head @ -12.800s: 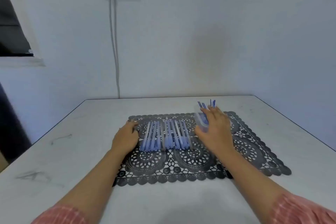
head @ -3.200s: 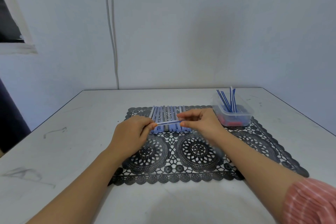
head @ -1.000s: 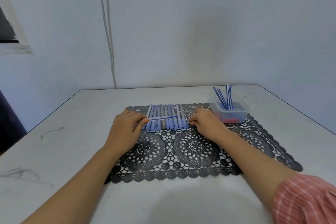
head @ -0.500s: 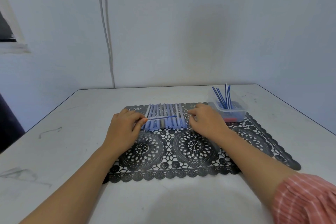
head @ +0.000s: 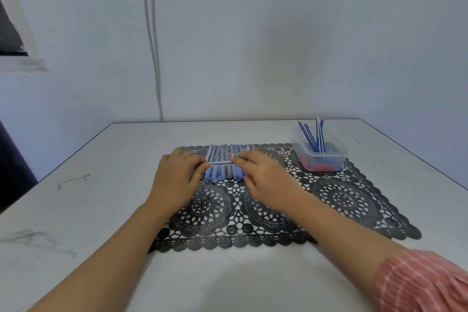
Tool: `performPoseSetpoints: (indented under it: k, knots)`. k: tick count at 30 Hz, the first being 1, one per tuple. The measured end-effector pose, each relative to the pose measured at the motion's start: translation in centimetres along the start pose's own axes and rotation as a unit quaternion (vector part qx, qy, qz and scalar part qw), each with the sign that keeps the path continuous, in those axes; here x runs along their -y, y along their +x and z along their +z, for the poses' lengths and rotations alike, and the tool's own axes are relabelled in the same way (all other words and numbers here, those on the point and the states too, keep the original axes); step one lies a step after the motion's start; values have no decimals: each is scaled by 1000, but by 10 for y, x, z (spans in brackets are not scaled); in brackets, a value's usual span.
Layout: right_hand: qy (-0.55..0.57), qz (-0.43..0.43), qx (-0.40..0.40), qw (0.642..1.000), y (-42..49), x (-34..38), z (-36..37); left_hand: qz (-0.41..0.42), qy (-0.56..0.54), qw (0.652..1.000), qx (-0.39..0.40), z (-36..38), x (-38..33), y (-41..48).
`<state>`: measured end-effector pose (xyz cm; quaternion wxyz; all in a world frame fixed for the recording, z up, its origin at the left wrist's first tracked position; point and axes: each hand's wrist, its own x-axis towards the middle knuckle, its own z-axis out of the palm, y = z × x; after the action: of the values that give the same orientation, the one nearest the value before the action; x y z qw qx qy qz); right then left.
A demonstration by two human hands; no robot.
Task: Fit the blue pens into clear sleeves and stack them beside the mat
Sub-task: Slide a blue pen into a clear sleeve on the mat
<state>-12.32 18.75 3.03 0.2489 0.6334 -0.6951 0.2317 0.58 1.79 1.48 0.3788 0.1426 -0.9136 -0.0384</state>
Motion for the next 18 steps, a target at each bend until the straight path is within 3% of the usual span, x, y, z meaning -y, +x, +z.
performPoseSetpoints:
  k: [12, 18]
  knots:
    - [-88, 19, -10, 996, 0, -17, -6, 15, -5, 1000, 2, 2, 0, -1]
    - [-167, 5, 51, 985, -2, -31, -2, 1, -20, 1000, 5, 3, 1, -2]
